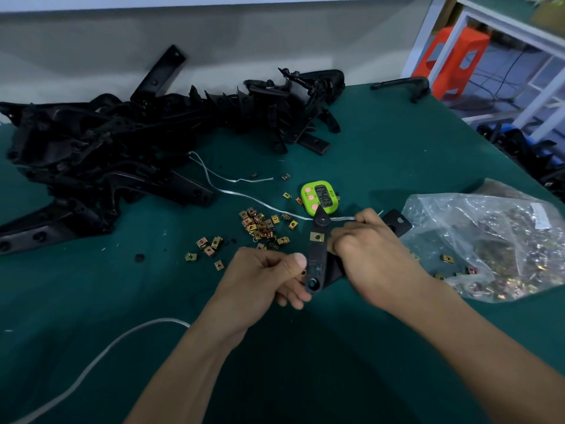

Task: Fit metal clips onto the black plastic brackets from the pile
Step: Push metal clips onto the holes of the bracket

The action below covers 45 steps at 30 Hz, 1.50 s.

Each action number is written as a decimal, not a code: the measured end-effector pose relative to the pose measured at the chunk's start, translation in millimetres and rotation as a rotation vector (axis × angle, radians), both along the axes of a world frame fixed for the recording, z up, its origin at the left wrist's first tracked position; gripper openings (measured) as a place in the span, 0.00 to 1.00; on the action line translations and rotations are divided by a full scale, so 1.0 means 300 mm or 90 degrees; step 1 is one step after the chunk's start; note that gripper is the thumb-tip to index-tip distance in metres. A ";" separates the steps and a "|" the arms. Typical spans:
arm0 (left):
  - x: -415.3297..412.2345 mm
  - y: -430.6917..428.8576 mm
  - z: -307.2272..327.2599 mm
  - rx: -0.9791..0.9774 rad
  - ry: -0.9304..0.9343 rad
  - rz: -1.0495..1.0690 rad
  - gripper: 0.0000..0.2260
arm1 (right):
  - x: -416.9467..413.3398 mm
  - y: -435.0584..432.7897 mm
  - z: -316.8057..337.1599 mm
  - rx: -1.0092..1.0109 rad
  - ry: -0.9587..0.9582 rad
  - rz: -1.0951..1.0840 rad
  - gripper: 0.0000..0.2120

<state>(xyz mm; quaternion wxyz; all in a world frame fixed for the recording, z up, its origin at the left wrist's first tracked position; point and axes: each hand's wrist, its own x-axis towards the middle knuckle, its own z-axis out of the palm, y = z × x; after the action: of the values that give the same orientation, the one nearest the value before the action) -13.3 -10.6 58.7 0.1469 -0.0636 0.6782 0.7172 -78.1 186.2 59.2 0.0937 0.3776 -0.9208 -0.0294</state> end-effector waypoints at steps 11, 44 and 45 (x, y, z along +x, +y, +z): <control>0.001 -0.001 -0.020 0.015 0.032 -0.012 0.17 | 0.002 0.000 0.031 0.031 -0.006 0.003 0.23; 0.027 0.013 -0.079 -0.126 0.038 0.024 0.29 | 0.023 -0.030 -0.004 0.177 -0.037 -0.041 0.11; 0.026 0.006 -0.080 -0.085 0.006 0.005 0.29 | 0.021 -0.030 -0.004 0.167 -0.039 -0.039 0.12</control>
<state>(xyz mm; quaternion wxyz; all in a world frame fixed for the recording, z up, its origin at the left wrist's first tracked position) -5.5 -8.8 34.8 0.1364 -0.0727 0.7249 0.6713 -71.8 177.0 58.0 0.0143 0.3592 -0.9225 -0.1406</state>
